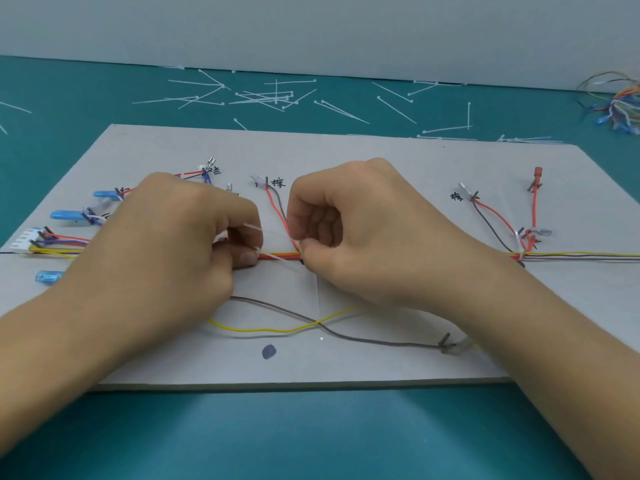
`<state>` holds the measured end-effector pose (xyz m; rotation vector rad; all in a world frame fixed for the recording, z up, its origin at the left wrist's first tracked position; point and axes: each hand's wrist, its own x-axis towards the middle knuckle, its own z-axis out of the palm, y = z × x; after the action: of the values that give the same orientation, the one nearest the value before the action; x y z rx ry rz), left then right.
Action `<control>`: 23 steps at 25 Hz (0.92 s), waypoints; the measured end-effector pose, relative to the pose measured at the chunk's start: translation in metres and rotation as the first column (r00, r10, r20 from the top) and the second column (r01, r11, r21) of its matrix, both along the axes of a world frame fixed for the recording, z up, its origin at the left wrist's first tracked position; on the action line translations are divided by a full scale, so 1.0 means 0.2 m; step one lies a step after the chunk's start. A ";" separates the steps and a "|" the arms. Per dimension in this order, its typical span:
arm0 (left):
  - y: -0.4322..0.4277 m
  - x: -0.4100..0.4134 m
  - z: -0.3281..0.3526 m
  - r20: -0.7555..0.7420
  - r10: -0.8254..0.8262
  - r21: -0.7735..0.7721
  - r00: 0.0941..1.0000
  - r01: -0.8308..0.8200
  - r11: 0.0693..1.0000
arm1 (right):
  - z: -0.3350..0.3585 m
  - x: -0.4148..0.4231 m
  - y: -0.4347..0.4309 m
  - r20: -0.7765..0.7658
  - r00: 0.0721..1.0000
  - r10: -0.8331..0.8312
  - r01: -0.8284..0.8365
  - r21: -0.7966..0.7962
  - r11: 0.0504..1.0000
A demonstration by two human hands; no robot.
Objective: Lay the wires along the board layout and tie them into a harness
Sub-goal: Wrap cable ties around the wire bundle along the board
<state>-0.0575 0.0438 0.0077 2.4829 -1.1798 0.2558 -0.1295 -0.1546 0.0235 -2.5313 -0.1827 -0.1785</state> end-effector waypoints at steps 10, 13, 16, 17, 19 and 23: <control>-0.09 -0.06 0.04 -0.165 -0.014 -0.016 0.986 0.011 1.000 | 0.04 0.00 -0.09 -0.071 0.997 0.004 -0.005 -0.014 1.000; -0.19 -0.06 0.06 -0.175 -0.009 0.023 0.985 0.013 1.000 | 0.06 -0.02 -0.19 -0.145 0.989 -0.024 0.036 0.077 0.996; -0.19 -0.07 0.09 -0.081 -0.055 -0.012 0.995 0.054 0.998 | 0.05 -0.02 -0.22 -0.168 0.986 -0.015 0.036 0.120 0.992; -0.19 -0.10 0.11 -0.064 -0.103 -0.067 0.993 0.099 0.993 | 0.05 -0.02 -0.23 -0.166 0.986 -0.010 0.032 0.129 0.991; -0.18 -0.17 0.12 -0.119 -0.211 -0.148 0.970 0.192 0.970 | 0.06 -0.02 -0.23 -0.178 0.984 0.012 0.017 0.158 0.987; -0.23 -0.25 0.03 -0.248 -0.364 -0.039 0.898 0.366 0.930 | 0.06 -0.02 -0.25 -0.212 0.977 0.028 0.020 0.220 0.975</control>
<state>-0.1066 -0.0012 0.0138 2.1610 -1.4984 -0.1637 -0.1334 -0.2045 0.0353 -2.3077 -0.0772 0.0729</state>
